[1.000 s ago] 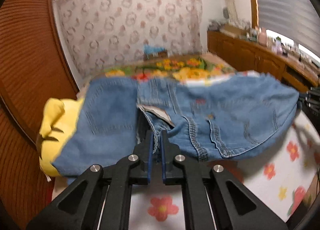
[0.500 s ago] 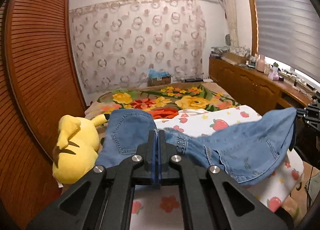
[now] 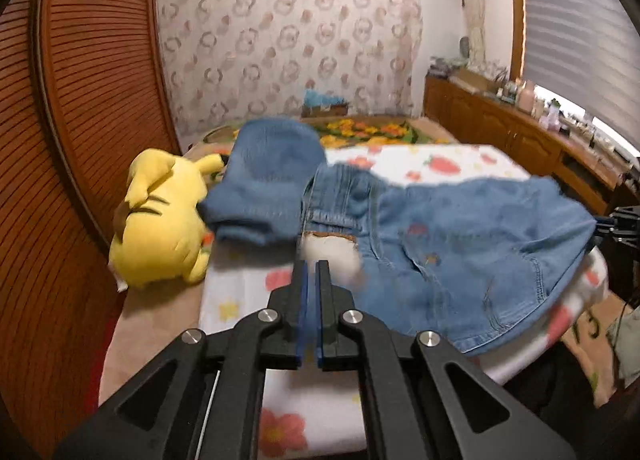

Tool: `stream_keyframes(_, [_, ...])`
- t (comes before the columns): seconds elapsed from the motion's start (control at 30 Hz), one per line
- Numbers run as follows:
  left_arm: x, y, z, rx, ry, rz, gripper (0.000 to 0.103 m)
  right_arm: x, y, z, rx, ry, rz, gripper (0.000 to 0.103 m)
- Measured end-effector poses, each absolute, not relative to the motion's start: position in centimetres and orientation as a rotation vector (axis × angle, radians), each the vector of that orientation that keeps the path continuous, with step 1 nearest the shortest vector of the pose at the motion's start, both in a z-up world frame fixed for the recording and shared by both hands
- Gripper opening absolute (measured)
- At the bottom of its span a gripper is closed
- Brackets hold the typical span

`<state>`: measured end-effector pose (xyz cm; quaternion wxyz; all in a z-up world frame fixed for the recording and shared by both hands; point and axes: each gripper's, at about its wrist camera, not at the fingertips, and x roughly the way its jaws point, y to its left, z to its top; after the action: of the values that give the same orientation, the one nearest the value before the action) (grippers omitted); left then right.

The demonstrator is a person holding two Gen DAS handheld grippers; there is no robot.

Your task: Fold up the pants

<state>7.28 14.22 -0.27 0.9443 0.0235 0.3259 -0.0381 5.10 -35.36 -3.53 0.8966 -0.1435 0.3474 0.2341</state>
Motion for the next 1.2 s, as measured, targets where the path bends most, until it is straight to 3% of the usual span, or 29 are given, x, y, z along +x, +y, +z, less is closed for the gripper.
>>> stream_keyframes(0.07, [7.1, 14.1, -0.7, 0.035, 0.67, -0.083, 0.003, 4.5, -35.2, -4.4, -0.283, 0.739, 0.471, 0.028])
stream_keyframes(0.13, [7.3, 13.6, -0.9, 0.037, 0.676, -0.102, 0.017, 4.4, -35.5, -4.6, -0.26, 0.747, 0.463, 0.031])
stream_keyframes(0.17, [7.4, 13.3, -0.9, 0.031, 0.672, -0.114, 0.029, 4.3, -35.9, -4.7, -0.244, 0.749, 0.458, 0.033])
stream_keyframes(0.3, [8.1, 11.6, -1.3, 0.021, 0.67, -0.166, 0.049, 2.7, -37.7, -4.4, -0.192, 0.735, 0.421, 0.04])
stream_keyframes(0.63, [11.3, 3.7, -4.4, 0.036, 0.729, -0.334, 0.053, 2.3, -38.4, -6.4, -0.106, 0.761, 0.328, 0.049])
stream_keyframes(0.8, [12.9, 1.6, -6.0, 0.039, 0.777, -0.375, 0.077, 3.7, -38.0, -7.5, -0.118, 0.781, 0.296, 0.05])
stream_keyframes(1.2, [13.0, 0.4, -8.1, 0.036, 0.795, -0.364, 0.077, 5.6, -37.8, -8.0, -0.099, 0.773, 0.199, 0.05])
